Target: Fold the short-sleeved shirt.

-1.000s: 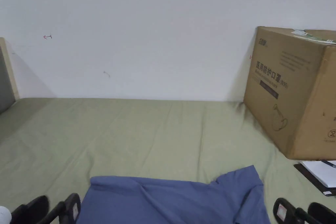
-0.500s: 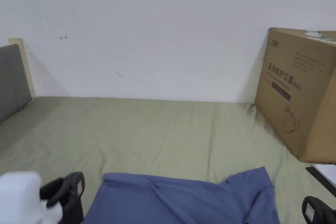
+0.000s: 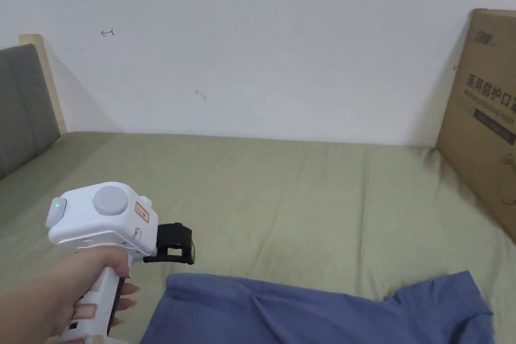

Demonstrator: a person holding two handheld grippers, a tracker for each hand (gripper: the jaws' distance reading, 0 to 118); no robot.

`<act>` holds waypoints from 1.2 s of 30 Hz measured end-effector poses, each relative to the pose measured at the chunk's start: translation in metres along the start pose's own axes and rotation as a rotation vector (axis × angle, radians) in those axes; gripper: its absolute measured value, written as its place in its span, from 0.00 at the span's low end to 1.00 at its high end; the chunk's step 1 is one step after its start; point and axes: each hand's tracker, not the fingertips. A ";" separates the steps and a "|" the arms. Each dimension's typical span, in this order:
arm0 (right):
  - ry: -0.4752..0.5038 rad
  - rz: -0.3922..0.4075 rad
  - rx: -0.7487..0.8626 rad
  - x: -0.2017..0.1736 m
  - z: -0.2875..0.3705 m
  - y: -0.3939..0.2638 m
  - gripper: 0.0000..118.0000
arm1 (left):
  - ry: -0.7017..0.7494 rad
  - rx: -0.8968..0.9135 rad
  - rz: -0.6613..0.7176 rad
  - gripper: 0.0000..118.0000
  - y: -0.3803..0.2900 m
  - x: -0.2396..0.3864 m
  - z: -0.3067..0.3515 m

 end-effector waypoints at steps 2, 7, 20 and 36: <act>0.003 0.006 -0.030 0.003 -0.016 -0.002 0.00 | -0.008 0.014 0.001 0.96 0.013 0.002 -0.020; 0.019 0.033 -0.092 0.011 -0.043 -0.009 0.00 | 0.091 -0.100 -0.090 0.96 0.023 0.006 -0.080; 0.066 0.039 -0.162 0.008 -0.065 -0.026 0.00 | -0.020 -0.066 -0.150 0.02 0.015 0.006 -0.097; -0.056 -0.225 -0.485 0.181 -0.232 0.085 0.47 | -0.021 0.315 -0.315 0.02 -0.031 0.032 0.008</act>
